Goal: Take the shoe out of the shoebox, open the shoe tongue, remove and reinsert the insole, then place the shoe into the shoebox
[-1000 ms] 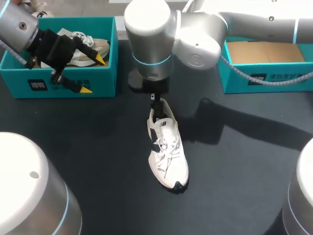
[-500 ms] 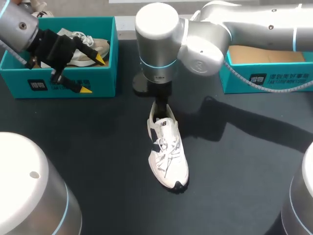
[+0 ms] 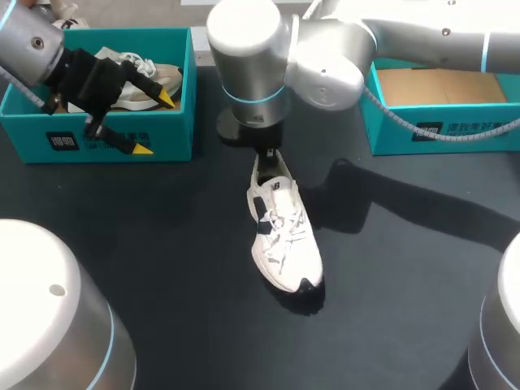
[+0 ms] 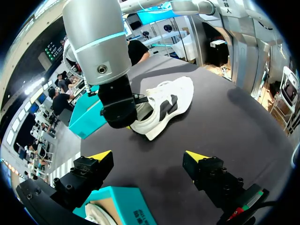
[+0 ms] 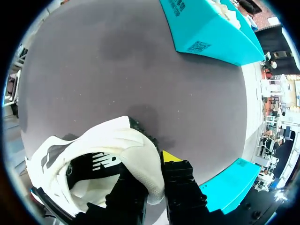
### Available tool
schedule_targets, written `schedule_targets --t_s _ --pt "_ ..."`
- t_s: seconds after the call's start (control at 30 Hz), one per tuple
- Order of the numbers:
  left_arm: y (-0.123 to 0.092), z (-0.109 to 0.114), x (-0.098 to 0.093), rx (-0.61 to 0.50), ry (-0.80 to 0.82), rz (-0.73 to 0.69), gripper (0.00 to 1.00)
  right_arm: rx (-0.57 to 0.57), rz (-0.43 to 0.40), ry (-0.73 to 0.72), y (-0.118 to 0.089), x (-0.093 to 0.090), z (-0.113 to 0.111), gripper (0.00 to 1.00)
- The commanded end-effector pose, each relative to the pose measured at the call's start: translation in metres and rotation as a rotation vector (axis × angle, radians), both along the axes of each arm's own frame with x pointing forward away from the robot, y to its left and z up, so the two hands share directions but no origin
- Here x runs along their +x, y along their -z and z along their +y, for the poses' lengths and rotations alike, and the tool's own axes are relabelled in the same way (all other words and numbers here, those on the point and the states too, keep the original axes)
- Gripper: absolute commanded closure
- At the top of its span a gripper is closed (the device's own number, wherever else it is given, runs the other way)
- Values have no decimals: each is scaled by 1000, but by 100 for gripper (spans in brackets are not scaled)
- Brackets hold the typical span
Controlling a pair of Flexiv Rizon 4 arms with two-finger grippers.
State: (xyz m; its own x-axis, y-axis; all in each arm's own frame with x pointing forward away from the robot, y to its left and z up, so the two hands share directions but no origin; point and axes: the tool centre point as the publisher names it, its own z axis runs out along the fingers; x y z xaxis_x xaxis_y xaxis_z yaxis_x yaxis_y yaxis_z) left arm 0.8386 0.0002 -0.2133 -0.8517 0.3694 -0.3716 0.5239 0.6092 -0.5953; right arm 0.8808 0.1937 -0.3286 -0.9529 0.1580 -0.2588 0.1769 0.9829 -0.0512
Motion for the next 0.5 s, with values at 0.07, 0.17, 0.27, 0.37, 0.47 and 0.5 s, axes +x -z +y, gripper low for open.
schedule_targets --t_s 0.07,0.17,0.27,0.37,0.47,0.5 --pt "0 0 0 2 0 0 0 72 -8 -18 -98 -6 -23 100" --pt "0 0 0 2 0 0 0 74 -2 -56 -137 -3 -26 100" --pt "0 0 0 2 0 0 0 68 -31 -90 -167 0 -30 100" --pt "0 0 0 2 0 0 0 75 -49 -108 -190 3 -35 100" --pt "0 0 0 2 0 0 0 59 -70 -135 -210 5 -39 100" --pt "0 0 0 2 0 0 0 35 -64 -135 -213 5 -40 100"
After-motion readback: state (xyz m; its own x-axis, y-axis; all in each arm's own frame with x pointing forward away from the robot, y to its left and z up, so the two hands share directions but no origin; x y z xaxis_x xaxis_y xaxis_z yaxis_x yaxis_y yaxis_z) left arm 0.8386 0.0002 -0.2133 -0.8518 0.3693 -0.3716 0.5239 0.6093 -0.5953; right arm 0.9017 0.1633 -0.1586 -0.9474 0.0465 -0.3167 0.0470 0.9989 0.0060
